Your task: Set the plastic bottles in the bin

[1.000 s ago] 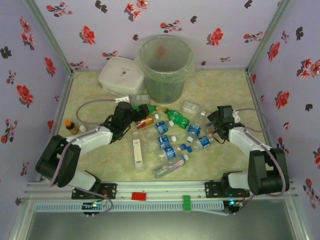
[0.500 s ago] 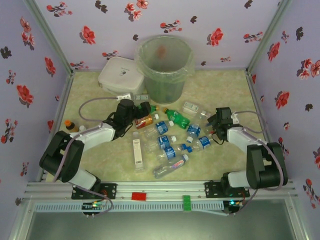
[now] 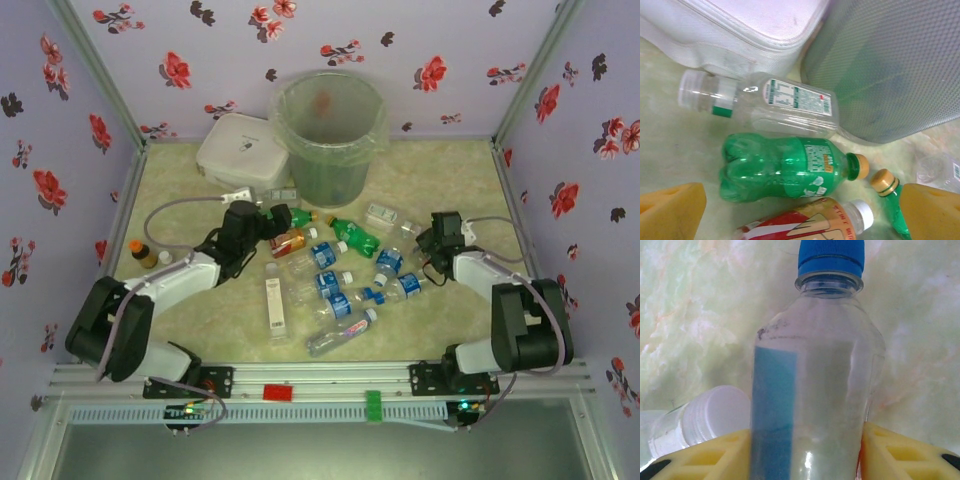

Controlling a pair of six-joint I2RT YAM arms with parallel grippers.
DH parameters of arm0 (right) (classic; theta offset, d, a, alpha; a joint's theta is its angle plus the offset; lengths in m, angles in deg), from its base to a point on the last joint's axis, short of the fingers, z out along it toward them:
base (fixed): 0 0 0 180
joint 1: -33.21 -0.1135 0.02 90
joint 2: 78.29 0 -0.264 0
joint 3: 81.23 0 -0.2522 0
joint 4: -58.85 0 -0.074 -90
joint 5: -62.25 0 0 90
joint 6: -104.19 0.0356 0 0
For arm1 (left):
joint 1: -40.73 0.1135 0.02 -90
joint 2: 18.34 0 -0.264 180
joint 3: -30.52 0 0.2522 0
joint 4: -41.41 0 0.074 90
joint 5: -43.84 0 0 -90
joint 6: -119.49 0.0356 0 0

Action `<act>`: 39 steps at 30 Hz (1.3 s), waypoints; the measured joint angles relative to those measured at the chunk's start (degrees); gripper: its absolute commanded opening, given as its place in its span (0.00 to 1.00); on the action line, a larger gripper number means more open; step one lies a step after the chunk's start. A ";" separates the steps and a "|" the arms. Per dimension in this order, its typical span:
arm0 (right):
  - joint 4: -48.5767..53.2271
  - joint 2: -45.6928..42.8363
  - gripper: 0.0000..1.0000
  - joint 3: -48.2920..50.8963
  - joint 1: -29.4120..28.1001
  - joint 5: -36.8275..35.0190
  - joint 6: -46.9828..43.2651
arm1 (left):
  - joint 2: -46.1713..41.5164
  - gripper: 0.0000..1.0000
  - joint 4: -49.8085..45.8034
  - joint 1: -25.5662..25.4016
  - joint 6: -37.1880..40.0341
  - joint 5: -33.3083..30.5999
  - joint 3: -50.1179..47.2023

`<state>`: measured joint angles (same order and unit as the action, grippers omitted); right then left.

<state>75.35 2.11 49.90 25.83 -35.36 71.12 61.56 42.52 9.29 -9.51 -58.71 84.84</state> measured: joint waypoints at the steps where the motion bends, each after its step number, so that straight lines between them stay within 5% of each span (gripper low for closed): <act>1: -0.15 0.31 0.46 -0.37 0.00 0.22 -0.42 | -0.76 1.00 0.07 0.26 0.04 -0.44 -0.81; 24: 20.41 -6.01 0.40 -22.95 1.14 5.35 -18.95 | -4.44 1.00 2.21 4.72 0.59 -1.79 -6.23; 39: 21.49 -2.49 0.42 -12.46 4.17 6.01 -20.81 | -8.68 1.00 1.07 6.40 0.59 -0.79 -9.33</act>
<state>96.84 -0.38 37.44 30.01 -29.35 50.31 52.89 43.59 15.70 -8.92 -59.50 75.51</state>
